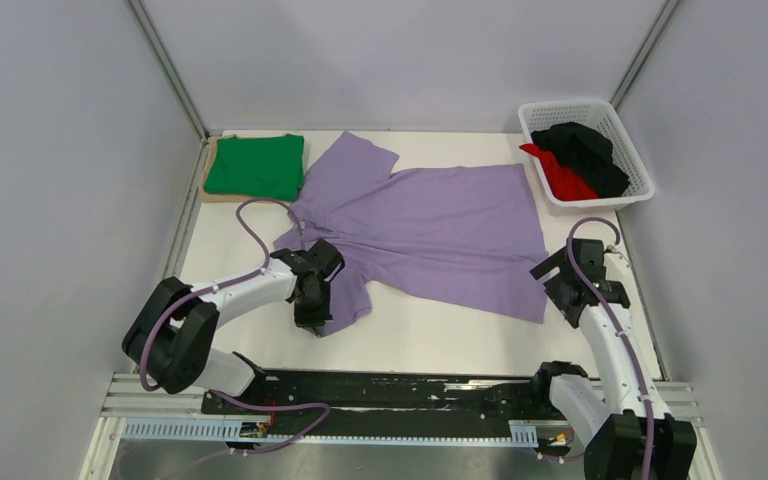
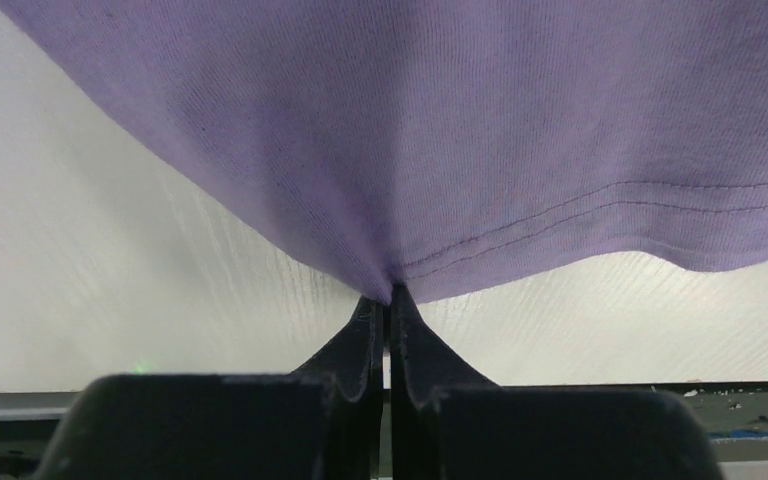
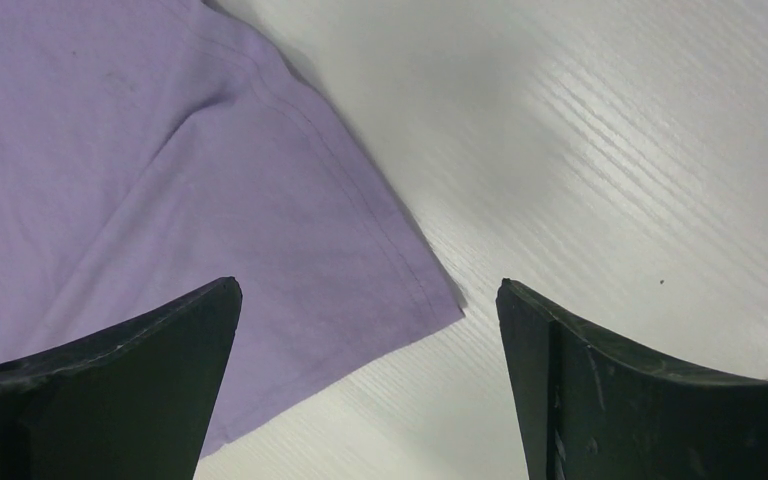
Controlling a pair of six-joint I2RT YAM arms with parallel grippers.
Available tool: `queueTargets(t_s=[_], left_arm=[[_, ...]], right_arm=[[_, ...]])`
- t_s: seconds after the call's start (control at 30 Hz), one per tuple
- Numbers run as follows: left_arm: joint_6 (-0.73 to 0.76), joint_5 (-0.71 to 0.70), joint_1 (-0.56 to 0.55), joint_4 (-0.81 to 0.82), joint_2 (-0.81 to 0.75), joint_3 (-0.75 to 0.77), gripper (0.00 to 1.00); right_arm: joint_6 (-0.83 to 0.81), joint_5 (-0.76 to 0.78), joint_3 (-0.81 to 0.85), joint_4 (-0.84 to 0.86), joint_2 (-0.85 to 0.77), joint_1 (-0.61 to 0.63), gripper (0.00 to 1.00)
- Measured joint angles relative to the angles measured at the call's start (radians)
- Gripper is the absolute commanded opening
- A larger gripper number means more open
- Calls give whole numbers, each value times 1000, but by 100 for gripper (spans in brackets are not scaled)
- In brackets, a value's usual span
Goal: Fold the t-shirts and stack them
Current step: Grab the side of the flattened tshirt closest away from the robot with both arms
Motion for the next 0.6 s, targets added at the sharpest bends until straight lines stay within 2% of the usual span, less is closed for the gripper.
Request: queueTargets(t_s=[0.17, 0.33, 0.6], left_arm=[[20, 8, 0, 4, 0, 0, 0], [34, 11, 0, 7, -2, -1, 0], [62, 40, 0, 29, -3, -2, 0]], right_arm=[[65, -14, -12, -37, 37, 0, 92], [116, -32, -58, -34, 106, 0, 76], [128, -101, -70, -18, 196, 0, 63]])
